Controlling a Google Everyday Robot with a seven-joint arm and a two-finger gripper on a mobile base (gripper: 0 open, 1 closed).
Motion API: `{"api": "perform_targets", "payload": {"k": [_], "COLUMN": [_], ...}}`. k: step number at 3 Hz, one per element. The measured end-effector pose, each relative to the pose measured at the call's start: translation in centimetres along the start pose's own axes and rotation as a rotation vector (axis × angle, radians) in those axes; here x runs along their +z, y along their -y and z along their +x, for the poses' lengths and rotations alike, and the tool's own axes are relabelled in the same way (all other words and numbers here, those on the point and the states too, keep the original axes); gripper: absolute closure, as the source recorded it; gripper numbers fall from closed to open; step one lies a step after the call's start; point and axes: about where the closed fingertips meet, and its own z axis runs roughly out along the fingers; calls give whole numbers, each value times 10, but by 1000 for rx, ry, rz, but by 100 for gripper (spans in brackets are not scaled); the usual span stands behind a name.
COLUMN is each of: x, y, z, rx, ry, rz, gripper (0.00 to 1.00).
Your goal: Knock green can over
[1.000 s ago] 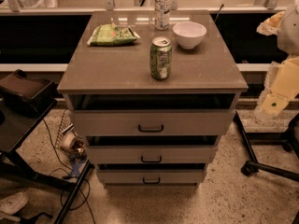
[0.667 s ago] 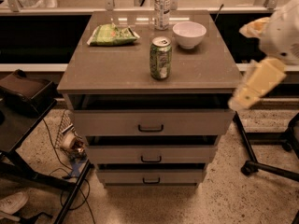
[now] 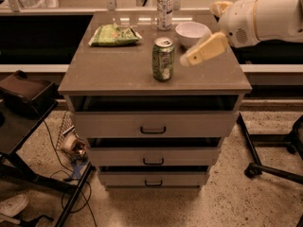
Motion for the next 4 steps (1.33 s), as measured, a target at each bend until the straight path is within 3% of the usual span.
{"api": "perform_targets", "payload": {"k": [1,2,4], "x": [6,18,86], "y": [10,5,16], "z": [-2,7,29], "rx": [9,33,145], "ry": [22,33,179], "rz": [31,6,-32], "gripper": [0,0,0]}}
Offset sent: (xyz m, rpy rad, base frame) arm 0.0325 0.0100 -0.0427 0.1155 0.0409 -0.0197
